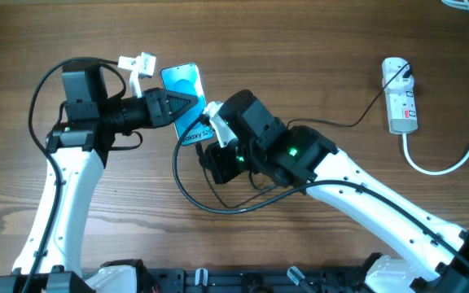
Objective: Plug charger to phone and switch on socket
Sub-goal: 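Insert the USB-C plug into the phone's bottom port with the right gripper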
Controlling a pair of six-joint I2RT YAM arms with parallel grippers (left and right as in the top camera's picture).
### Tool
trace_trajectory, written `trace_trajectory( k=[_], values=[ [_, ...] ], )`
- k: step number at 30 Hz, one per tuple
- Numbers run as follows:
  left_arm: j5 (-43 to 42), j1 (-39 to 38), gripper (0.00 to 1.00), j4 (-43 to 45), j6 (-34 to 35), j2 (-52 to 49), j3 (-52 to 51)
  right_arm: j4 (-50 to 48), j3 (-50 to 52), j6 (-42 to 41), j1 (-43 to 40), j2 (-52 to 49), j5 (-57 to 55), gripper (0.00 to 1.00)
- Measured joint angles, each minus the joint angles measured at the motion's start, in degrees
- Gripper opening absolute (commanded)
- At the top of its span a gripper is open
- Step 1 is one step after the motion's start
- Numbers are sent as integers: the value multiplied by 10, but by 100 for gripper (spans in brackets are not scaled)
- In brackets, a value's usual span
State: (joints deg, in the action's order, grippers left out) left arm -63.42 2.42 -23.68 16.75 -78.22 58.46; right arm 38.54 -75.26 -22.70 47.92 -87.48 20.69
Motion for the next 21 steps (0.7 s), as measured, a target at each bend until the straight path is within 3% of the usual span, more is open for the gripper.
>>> trace_trajectory(
  k=[21],
  values=[
    [19,7,4,-3,-2,0,10,-48,10,0,0,0,-13,4]
  ],
)
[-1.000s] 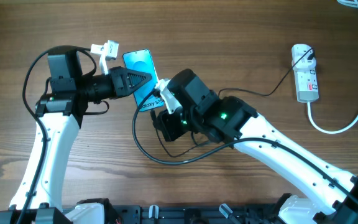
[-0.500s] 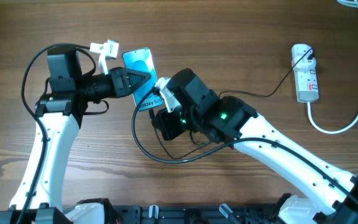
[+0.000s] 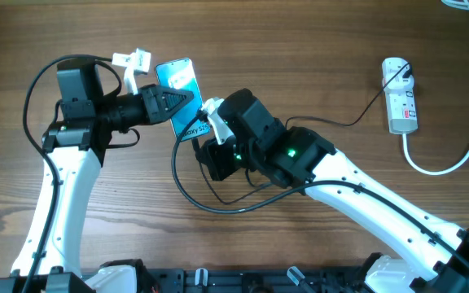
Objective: Plug charger to phone and switch on socket
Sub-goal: 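Insert the USB-C plug into the phone's bottom port with the right gripper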
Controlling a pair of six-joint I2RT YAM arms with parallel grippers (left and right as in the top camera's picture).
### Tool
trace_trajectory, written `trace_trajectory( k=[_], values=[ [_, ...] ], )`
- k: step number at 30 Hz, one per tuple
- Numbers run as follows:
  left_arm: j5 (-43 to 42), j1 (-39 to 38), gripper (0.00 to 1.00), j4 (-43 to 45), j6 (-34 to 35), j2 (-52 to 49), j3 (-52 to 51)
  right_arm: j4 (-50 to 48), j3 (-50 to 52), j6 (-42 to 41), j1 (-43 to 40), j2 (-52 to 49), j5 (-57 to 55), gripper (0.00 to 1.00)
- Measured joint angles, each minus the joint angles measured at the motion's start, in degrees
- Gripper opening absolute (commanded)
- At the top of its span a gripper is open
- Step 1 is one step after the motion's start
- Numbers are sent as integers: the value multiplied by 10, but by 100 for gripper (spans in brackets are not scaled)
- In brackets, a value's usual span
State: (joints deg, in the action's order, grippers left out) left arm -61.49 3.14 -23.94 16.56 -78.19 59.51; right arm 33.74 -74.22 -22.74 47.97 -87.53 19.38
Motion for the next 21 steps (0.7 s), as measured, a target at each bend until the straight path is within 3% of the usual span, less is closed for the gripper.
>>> trace_trajectory(
  k=[4,7,9,11,17,21],
  values=[
    [2,0,4,-2,0,0,1,-2,1,0,-2,0,0,4],
    [2,0,4,-4,0,0,2,-5,3,-2,-7,0,11,44],
    [2,-3,4,-16,-3,0,-2,-36,0,-1,-16,1,18,61],
    [8,-2,4,-13,-9,-2,-3,-34,0,-1,-17,1,26,71],
    [-5,-8,4,22,-8,-2,-5,37,-4,0,-27,1,22,72],
    [-5,-8,4,24,-5,-2,-6,44,-4,0,-26,1,32,63]
  ],
)
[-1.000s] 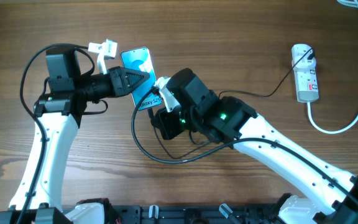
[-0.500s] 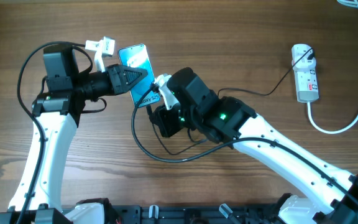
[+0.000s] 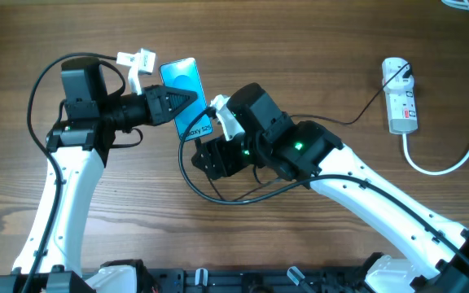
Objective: Plug charger to phone and switch on socket
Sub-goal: 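Insert the USB-C plug into the phone's bottom port with the right gripper, then lay the phone flat on the table and release both grippers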
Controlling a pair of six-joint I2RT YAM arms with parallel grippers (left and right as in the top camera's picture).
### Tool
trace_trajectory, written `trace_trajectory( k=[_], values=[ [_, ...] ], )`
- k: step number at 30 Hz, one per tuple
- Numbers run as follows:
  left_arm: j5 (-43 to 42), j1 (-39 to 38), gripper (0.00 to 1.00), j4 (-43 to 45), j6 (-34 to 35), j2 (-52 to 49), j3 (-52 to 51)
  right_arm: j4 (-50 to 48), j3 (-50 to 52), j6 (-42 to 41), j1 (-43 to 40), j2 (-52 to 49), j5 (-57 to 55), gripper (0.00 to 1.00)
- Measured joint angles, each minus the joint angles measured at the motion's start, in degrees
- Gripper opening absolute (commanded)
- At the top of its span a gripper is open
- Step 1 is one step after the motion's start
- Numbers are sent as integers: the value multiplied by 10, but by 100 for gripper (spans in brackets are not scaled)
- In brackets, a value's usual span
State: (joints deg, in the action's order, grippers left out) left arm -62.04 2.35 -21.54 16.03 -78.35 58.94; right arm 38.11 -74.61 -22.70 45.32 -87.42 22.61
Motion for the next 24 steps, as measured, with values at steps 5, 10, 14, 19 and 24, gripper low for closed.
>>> trace_trajectory(
  k=[5,10,14,19,24],
  values=[
    [-2,0,4,1,46,0,-1,0,0,-12,0,0,5,40],
    [-2,0,4,2,77,0,-1,-2,0,-24,0,0,5,39],
    [-2,0,4,2,98,0,-1,-9,0,-29,0,0,5,32],
    [-2,0,4,2,105,0,-1,-13,0,-41,3,0,7,24],
    [-3,0,4,2,107,0,-1,-16,0,-44,4,0,15,6]
  ],
)
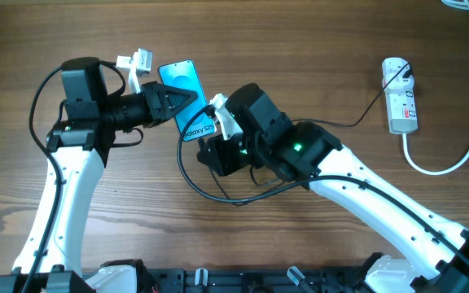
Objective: Plug charger to phone and switch on socket
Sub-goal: 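Lay the phone flat on the table and release both grippers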
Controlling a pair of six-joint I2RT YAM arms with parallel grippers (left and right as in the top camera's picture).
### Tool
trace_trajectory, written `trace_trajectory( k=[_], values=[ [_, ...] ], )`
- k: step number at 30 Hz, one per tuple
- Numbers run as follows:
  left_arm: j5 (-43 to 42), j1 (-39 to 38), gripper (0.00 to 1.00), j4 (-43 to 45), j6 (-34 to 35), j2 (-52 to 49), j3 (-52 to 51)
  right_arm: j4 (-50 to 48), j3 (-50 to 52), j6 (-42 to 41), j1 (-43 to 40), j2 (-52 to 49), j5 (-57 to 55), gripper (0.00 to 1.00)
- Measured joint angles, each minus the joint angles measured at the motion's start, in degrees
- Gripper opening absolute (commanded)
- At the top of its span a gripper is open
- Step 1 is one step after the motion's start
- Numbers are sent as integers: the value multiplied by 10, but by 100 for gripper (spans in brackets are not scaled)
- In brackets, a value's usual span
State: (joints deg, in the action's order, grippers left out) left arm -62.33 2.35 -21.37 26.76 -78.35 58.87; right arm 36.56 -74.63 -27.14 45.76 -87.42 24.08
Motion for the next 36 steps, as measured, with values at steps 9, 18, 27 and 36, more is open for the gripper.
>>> trace_trajectory(
  k=[9,18,27,36],
  values=[
    [6,4,4,9,2,0,0,-19,0,-16,1,0,3,4],
    [16,6,4,9,0,0,6,-51,8,-31,2,0,3,4],
    [20,-2,4,1,-1,0,5,-88,9,-35,3,0,4,90],
    [134,-22,4,-85,-24,-2,1,-67,3,-5,-32,2,3,100]
  ],
)
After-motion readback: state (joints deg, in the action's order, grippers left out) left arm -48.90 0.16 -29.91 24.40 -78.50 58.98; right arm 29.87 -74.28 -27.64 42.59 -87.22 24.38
